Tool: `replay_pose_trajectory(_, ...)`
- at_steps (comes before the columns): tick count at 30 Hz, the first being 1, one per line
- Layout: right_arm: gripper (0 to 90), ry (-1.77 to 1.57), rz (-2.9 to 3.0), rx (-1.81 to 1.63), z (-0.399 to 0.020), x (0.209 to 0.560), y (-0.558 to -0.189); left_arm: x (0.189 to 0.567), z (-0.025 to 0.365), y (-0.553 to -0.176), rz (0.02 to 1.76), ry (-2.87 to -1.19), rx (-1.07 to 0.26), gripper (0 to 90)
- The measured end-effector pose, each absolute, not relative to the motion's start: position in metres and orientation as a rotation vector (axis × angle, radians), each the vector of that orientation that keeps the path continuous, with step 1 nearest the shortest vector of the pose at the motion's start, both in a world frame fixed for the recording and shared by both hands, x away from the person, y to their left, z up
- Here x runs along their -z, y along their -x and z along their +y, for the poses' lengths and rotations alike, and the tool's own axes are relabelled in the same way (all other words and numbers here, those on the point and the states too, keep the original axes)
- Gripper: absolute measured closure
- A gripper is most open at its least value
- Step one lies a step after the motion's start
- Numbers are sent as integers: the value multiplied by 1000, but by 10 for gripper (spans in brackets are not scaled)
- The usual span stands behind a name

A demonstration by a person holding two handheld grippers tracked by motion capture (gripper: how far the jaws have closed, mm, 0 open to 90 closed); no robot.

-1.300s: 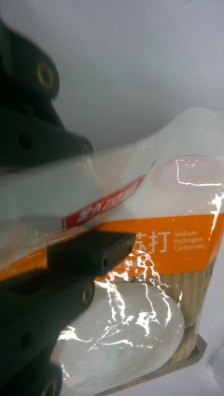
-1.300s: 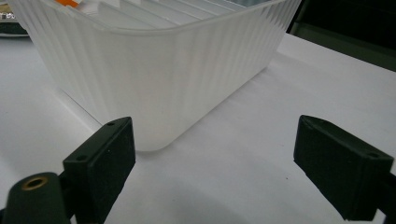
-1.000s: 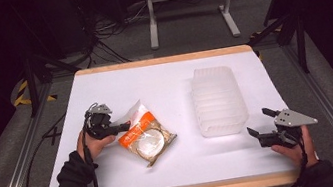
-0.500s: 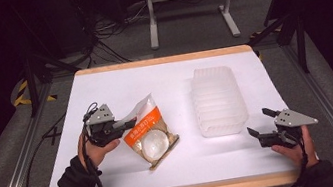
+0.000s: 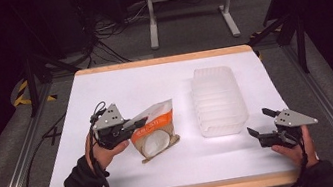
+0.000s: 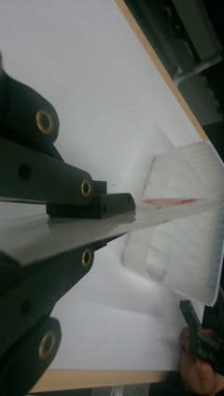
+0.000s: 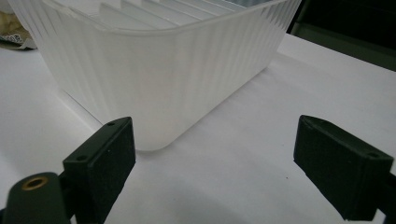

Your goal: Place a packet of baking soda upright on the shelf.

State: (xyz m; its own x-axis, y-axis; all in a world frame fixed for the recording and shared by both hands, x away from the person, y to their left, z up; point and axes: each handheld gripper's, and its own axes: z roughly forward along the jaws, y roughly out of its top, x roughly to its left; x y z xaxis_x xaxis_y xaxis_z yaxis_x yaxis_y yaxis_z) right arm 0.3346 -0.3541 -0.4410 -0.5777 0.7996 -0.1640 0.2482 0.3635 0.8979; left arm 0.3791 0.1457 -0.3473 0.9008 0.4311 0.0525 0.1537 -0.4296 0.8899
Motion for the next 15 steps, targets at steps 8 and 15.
replay_pose_trajectory(8, 134, -902, 2029, -1186, -354, 441, -335, 341, 133, -369, 380, -2011, -363, 897)
replay_pose_trajectory(15, 134, -904, 2029, -1186, -354, 441, -335, 335, 127, -369, 368, -1999, -382, 897)
